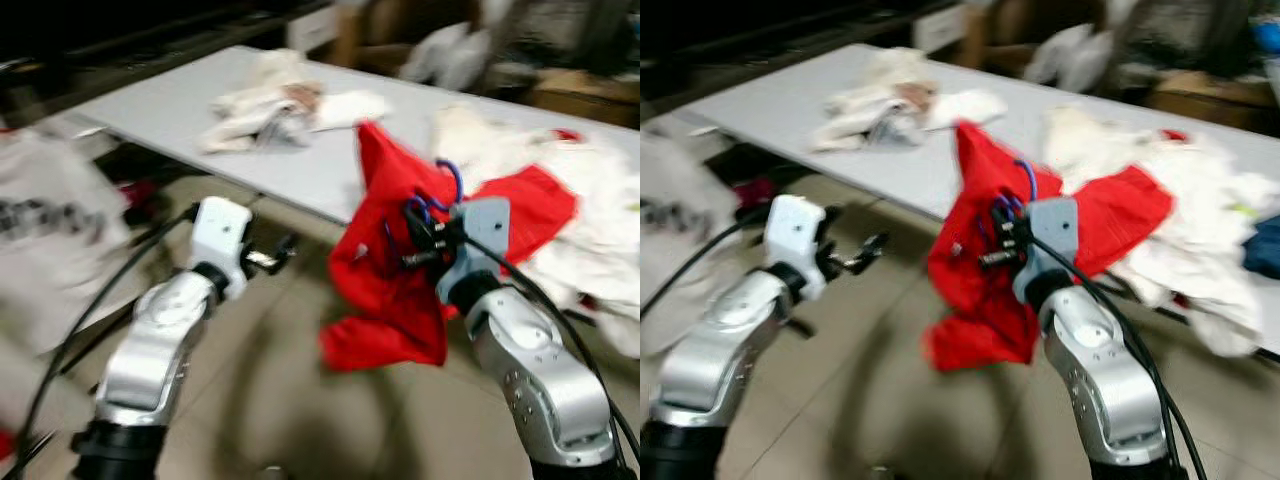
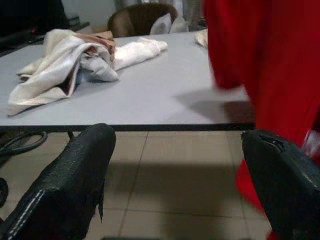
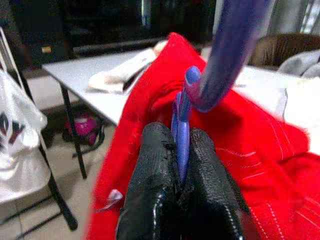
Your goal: Hang hanger
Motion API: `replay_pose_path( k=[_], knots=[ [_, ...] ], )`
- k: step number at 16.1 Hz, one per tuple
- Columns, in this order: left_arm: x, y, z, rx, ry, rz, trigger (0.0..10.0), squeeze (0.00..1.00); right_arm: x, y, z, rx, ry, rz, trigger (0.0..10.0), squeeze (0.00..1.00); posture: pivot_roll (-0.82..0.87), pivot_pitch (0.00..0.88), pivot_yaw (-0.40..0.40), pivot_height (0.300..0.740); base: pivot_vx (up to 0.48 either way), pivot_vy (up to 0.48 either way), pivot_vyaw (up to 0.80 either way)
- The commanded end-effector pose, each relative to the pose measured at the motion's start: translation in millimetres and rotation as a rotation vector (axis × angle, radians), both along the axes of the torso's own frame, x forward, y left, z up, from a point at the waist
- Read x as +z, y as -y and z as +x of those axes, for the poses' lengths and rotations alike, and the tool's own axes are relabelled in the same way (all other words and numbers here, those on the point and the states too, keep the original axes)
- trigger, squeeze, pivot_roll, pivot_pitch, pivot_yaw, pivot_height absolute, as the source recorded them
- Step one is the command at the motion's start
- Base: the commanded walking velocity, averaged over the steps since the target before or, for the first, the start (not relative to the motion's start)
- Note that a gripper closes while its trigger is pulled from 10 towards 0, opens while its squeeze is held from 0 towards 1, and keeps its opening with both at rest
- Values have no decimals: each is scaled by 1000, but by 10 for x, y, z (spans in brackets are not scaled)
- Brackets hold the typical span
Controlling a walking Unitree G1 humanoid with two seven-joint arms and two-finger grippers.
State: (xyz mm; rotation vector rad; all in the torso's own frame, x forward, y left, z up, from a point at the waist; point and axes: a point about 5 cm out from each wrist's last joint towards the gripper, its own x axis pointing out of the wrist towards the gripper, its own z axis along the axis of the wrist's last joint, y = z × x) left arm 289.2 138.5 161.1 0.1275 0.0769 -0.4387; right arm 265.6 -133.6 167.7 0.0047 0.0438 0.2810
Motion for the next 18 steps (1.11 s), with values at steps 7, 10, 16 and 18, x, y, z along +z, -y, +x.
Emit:
replay_pose_path(
  k=[7,10,16,18],
  knots=[
    [24,-183,-21,62,-41,-88,10000,933,-95,-2,-27,4,-16,52,10000,0,-145,0,-3,740,0,0,800],
    [4,-218,-12,131,-58,-86,10000,604,-155,172,-24,-83,-29,74,10000,0,-131,0,-8,740,0,0,800],
    [26,-179,-10,90,-42,-66,10000,0,-162,276,-10,-124,-29,69,10000,0,-144,0,7,740,0,0,800],
    [49,-151,23,83,-27,-65,10000,0,-166,281,-15,-133,-57,108,10000,0,-150,0,8,740,0,0,800]
  ],
)
